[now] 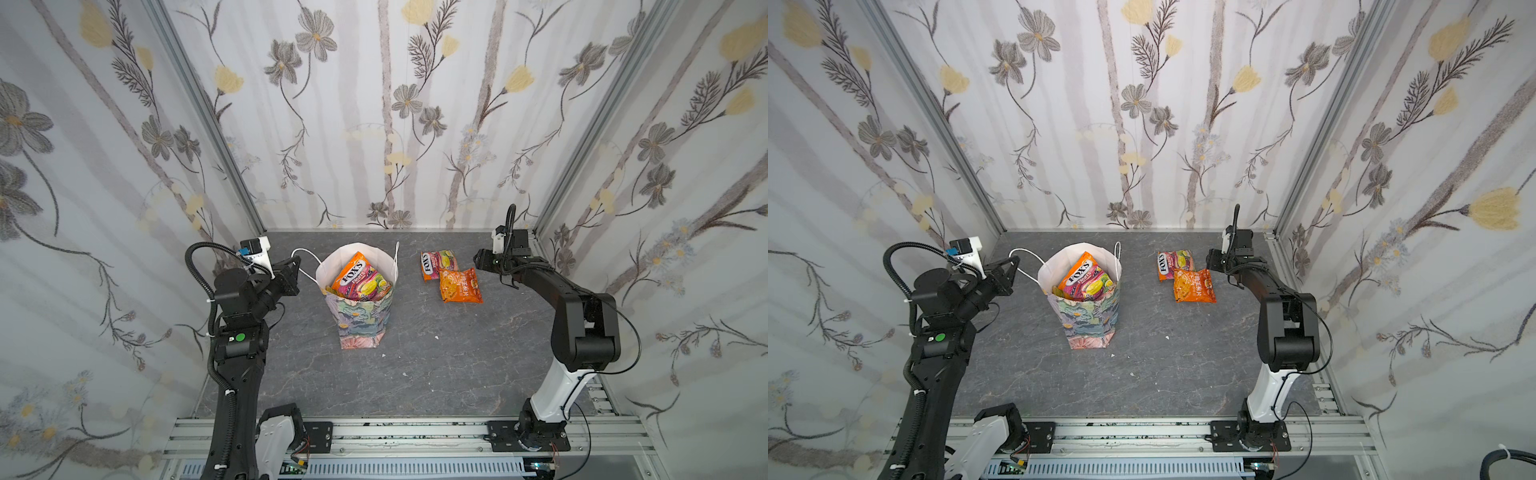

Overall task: Place the snacks into the paper bag
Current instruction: 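Lower the open right gripper onto the orange crisps bag and grasp it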

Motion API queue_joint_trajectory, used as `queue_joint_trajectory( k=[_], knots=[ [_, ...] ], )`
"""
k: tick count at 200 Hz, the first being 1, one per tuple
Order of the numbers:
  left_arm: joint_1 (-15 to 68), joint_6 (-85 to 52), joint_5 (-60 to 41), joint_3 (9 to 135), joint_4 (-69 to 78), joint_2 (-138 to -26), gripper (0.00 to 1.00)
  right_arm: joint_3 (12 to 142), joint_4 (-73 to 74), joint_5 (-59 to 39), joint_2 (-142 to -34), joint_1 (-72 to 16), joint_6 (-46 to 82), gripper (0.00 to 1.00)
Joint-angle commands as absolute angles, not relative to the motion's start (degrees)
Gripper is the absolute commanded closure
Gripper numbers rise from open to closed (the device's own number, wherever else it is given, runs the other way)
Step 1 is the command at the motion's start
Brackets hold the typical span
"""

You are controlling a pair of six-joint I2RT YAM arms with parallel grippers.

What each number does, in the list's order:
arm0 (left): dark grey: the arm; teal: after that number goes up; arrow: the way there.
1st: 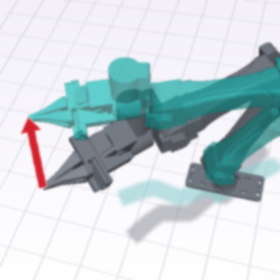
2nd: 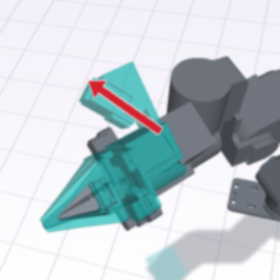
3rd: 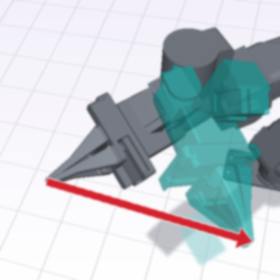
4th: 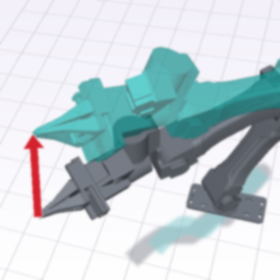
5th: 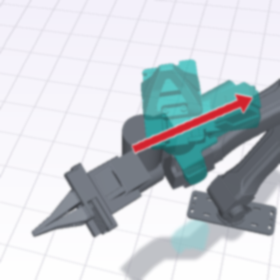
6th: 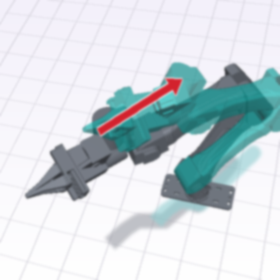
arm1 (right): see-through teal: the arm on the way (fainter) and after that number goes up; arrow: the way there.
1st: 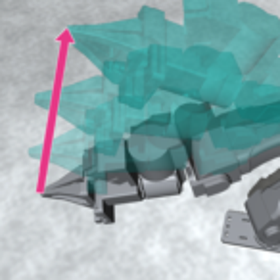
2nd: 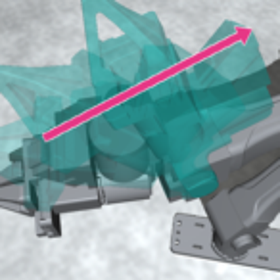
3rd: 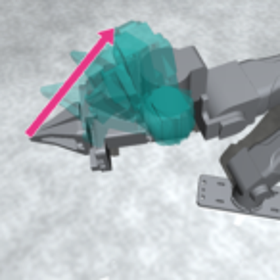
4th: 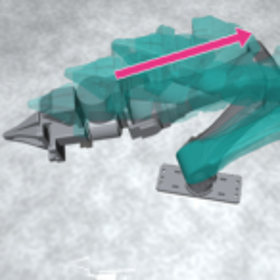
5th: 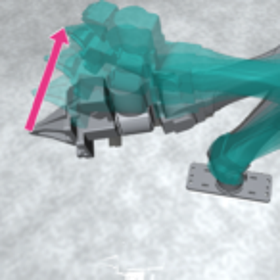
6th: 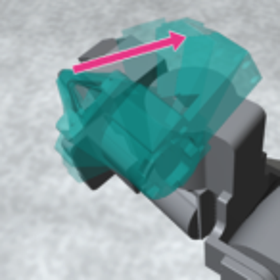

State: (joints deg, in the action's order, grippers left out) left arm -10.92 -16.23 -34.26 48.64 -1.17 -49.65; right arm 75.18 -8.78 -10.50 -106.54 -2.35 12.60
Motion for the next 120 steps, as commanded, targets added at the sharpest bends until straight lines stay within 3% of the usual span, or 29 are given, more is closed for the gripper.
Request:
queue_joint_trajectory(
  k=[1, 120],
  knots=[
    [-11.0, -15.5, -33.6, 49.5, 0.9, -49.5, 1.0, 76.6, -6.2, -13.4, -109.5, -1.9, 13.4, 0.36],
    [-11.0, -15.3, -33.2, 49.5, 0.5, -49.7, 1.0, 78.2, -2.3, -20.3, -117.3, -1.5, 16.0, 0.43]
  ],
)
